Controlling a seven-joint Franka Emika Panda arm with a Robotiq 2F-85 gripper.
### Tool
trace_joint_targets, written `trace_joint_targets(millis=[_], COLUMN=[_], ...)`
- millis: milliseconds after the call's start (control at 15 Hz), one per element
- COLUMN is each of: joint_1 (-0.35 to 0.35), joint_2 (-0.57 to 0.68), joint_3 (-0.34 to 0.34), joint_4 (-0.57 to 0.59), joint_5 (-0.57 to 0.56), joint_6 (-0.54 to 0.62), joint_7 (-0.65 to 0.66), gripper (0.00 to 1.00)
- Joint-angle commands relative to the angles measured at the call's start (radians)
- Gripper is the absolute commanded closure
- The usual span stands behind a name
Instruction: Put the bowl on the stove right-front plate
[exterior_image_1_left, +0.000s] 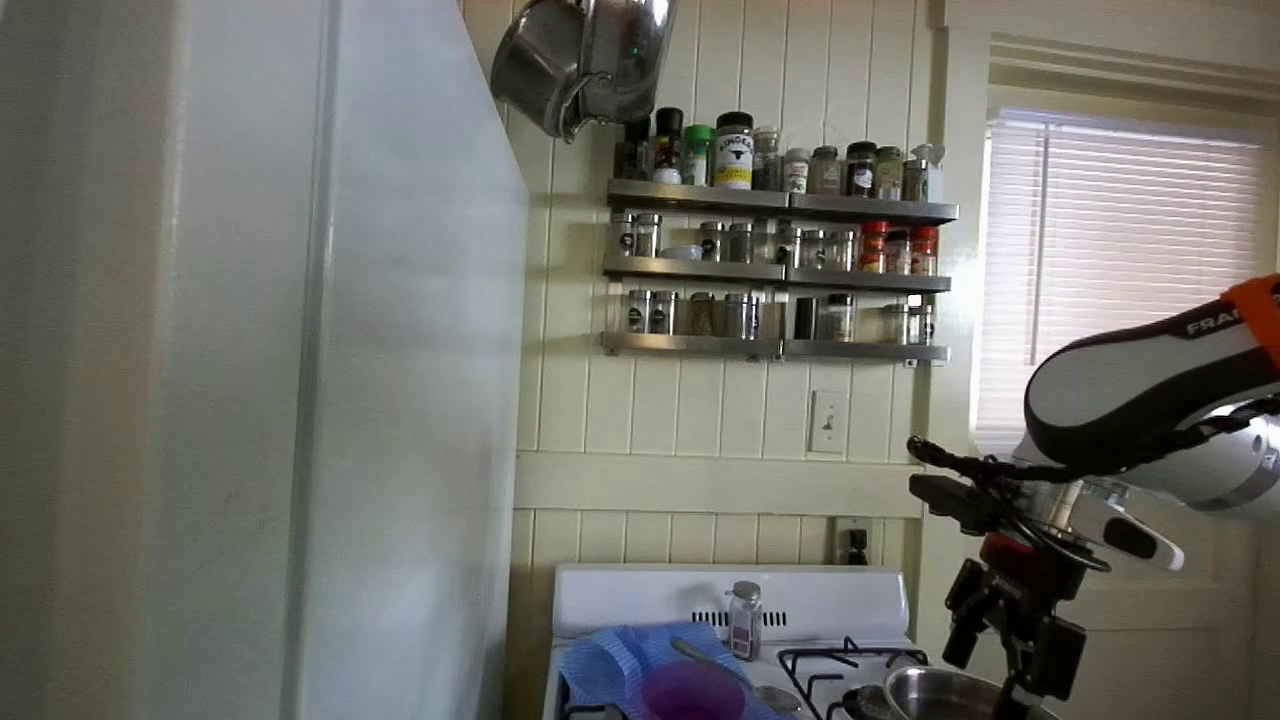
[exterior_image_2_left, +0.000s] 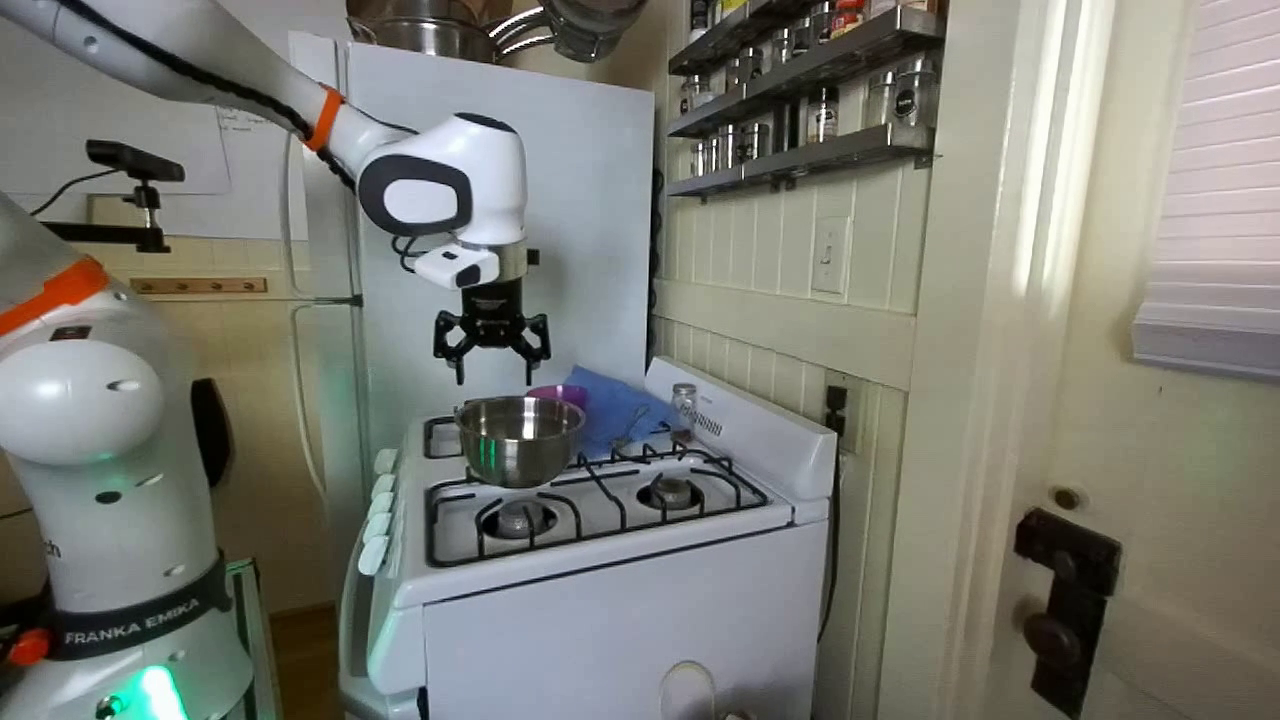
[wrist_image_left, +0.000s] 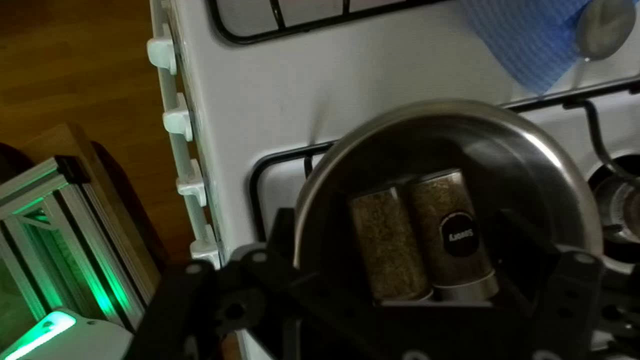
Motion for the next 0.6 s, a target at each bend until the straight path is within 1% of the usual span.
trace_joint_targets(millis=[0,267,400,467,533], joint_1=[0.016,-0.021,-0.045,-0.056,-0.082], joint_2=[-0.146,-0.262,-0.284,-0.273,-0.249], joint_3=[-0.037,-0.084,-0.110,-0.124,-0.065], joint_4=[-0.025,-0.022,0.011,0.036,0.017], joint_5=[-0.002,-0.036,-0.056,-0.066,-0.011], joint_6=[-0.118,-0.342,-0.452,-0.497,-0.433], joint_7=[-0.173,-0.393,-0.512,-0.574,-0.504], gripper=[0.00,0.00,0.00,0.00,0.00])
